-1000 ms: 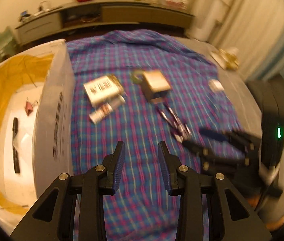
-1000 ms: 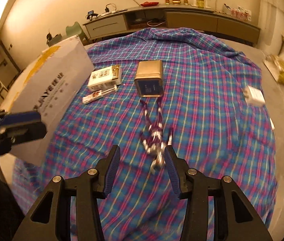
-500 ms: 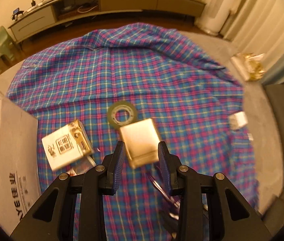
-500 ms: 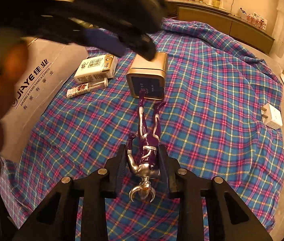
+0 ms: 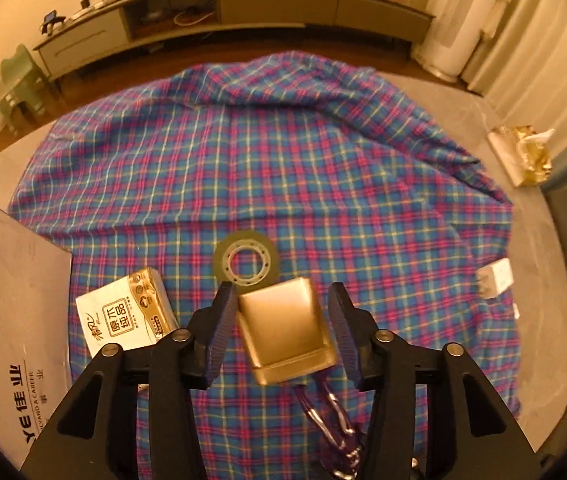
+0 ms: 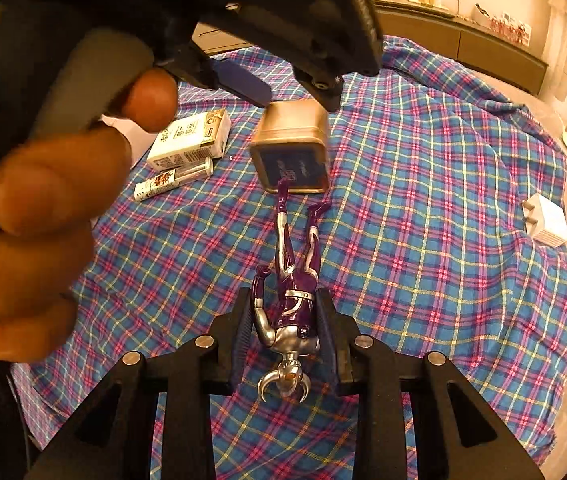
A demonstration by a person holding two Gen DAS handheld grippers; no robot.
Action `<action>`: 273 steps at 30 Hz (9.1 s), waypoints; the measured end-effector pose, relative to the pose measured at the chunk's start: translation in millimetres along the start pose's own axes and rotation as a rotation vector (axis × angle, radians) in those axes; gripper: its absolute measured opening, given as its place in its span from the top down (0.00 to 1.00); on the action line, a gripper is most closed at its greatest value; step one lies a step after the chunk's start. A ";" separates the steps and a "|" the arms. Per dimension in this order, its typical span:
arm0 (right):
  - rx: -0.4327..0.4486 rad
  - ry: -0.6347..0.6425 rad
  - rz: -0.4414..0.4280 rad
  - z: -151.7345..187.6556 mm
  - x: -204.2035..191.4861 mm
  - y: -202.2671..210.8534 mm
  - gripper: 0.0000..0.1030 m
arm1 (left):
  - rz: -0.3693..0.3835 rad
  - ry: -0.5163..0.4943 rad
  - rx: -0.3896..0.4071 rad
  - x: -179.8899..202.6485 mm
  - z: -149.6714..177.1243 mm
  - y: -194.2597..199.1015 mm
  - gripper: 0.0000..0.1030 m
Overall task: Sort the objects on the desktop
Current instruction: 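Grasp the gold metal tin with the left tool, then lift the gold tin with the left tool while the right tool holds the figurine, then carry the gold tin in the left tool and figurine in the right tool over the cardboard box, then open the left tool to drop the tin while the right tool releases the figurine inside, then move the right tool to the small white labelled box and grasp it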
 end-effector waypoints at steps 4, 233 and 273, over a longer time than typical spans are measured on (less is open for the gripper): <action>0.008 -0.015 -0.010 0.8 2.3 2.2 0.69 | 0.029 0.039 -0.033 -4.4 4.1 -12.8 0.47; 0.053 0.322 -0.224 -163.1 -222.0 25.4 0.54 | 0.017 0.224 0.144 -307.4 23.3 124.0 0.49; 0.146 -0.283 0.241 -38.5 213.7 31.2 0.43 | -0.044 -0.190 0.038 -71.8 20.7 60.8 0.49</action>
Point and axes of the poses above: each gripper's, at about its wrist camera, not at the fingertips, and y roughly against the way its jaws point, x to its right, z to its underside, the point moved 9 cm from there along -y, roughly the way its jaws point, and after that the axes turned 4 degrees about y, right-handed, at the moved point
